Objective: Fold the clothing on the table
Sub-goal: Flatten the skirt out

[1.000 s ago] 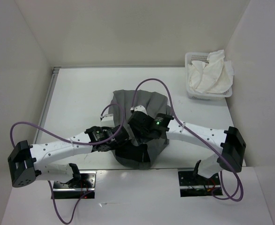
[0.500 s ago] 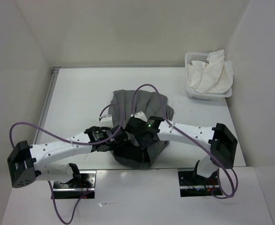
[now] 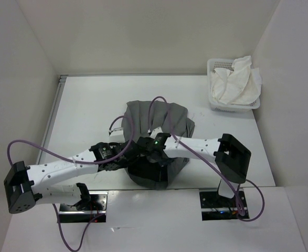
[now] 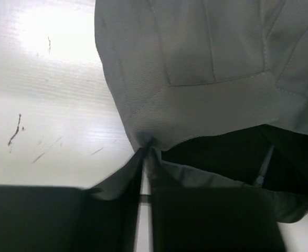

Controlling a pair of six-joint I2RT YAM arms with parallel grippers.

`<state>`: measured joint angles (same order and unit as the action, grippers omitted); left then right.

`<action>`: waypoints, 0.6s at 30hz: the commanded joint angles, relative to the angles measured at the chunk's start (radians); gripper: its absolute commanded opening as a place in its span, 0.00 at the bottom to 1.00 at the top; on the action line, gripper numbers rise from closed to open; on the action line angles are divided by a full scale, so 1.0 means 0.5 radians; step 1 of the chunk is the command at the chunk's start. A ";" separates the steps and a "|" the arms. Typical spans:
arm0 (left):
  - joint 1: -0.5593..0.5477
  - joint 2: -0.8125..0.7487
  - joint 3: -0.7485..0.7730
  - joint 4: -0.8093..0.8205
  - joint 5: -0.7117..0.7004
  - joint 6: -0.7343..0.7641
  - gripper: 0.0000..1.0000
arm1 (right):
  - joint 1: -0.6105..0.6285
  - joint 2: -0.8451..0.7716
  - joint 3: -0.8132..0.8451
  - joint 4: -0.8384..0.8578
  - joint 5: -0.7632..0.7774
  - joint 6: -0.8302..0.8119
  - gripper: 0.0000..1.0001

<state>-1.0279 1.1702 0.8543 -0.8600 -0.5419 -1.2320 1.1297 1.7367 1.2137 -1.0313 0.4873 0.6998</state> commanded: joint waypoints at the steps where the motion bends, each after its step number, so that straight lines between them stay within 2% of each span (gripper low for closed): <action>1: 0.019 -0.104 -0.030 0.106 0.037 0.009 0.25 | 0.002 -0.172 0.104 -0.051 0.160 0.168 0.01; 2: 0.019 -0.122 -0.049 0.149 0.062 0.031 0.30 | -0.017 -0.251 0.104 -0.051 0.118 0.168 0.01; 5: 0.019 -0.223 -0.138 0.299 0.120 0.068 0.64 | -0.069 -0.347 0.076 -0.033 0.053 0.211 0.01; 6: 0.019 -0.251 -0.159 0.345 0.148 0.068 0.79 | -0.069 -0.393 0.049 -0.033 0.035 0.257 0.01; 8: 0.019 -0.321 -0.193 0.367 0.166 0.068 0.89 | -0.087 -0.420 0.003 -0.033 0.013 0.278 0.01; 12: 0.019 -0.358 -0.276 0.367 0.206 0.068 0.94 | -0.087 -0.464 -0.034 -0.011 -0.030 0.303 0.01; 16: 0.019 -0.340 -0.352 0.349 0.228 0.016 0.94 | -0.087 -0.482 -0.034 0.007 -0.048 0.303 0.01; 18: 0.019 -0.340 -0.371 0.327 0.228 -0.052 0.90 | -0.106 -0.482 -0.034 0.007 -0.048 0.303 0.01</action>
<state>-1.0225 1.0000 0.6895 -0.6987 -0.4389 -1.2152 1.0843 1.5242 1.2011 -1.0340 0.4564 0.8227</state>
